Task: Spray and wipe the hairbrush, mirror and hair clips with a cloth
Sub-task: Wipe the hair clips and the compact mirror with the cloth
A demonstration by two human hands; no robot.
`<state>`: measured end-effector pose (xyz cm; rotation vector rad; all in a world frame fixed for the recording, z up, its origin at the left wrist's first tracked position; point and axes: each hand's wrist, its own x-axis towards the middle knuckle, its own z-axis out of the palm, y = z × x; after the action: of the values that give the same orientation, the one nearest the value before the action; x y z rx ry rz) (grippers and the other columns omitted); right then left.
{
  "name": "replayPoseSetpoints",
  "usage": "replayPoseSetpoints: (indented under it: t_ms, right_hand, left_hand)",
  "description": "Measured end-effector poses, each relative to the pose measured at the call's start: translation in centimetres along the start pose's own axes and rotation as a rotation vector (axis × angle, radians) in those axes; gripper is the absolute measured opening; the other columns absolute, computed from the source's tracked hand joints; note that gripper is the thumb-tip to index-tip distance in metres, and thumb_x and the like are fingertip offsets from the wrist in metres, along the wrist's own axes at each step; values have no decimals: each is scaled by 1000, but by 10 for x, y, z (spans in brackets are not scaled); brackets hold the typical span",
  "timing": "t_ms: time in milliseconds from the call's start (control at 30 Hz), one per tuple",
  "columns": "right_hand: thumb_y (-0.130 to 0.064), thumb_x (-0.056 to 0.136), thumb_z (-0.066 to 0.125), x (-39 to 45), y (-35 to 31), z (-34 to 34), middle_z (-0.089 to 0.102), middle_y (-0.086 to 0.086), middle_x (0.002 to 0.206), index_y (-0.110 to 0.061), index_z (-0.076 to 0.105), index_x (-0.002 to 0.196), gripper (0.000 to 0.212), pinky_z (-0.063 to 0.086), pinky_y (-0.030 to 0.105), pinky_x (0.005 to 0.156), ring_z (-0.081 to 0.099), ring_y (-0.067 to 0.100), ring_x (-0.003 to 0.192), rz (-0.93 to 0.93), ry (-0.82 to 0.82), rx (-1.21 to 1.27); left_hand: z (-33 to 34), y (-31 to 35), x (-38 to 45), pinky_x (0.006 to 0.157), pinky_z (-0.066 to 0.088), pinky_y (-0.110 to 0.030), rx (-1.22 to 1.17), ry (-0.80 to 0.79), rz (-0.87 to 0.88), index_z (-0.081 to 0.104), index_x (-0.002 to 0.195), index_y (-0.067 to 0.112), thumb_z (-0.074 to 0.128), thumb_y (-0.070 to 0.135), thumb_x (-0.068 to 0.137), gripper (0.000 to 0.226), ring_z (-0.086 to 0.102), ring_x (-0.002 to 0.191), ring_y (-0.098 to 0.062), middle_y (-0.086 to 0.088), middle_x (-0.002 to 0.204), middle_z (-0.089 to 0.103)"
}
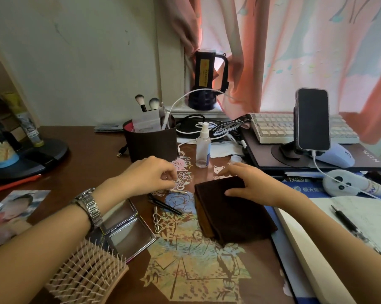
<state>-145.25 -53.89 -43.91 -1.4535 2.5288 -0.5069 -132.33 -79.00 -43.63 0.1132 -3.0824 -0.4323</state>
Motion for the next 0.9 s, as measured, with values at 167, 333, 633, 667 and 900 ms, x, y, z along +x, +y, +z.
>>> replayPoseSetpoints:
  t_ms: [167,333,633,667,900]
  right_hand:
    - [-25,83,71,-29,18,-3,51,-4,125,-26,53,125,45,43,27,96,50,12,112,146,90,77]
    - [-25,82,72,-44,27,3,57,-9,122,-24,54,123,45,40,21,90,51,7,113,205,89,158]
    - [-12,80,73,-38,23,10,52,-7,121,-27,58,116,43,45,25,93,53,11,109,258,120,286]
    - [-8,79,73,-37,21,11,51,-7,121,-26,58,115,43,47,24,91,54,10,104,249,140,289]
    - [9,80,63,-29,16,-3,49,-5,116,-27,61,110,47,51,23,81,57,4,89,133,151,253]
  left_hand:
    - [-3,44,25,84,51,-31,-114,-87,7,67,105,30,65,46,83,27,58,95,-6,10,106,64]
    - [11,72,47,80,45,-25,20,-246,12,61,118,21,62,50,85,44,56,97,-10,6,109,63]
    - [15,75,51,80,44,-29,-156,-336,-61,63,104,13,68,37,84,32,54,94,-15,3,98,58]
    - [15,76,49,73,43,-26,-178,-323,-56,62,101,14,69,36,83,29,53,89,-12,7,92,56]
    - [8,79,22,73,48,-20,-371,-201,-132,62,94,23,67,27,85,11,62,88,-10,10,88,64]
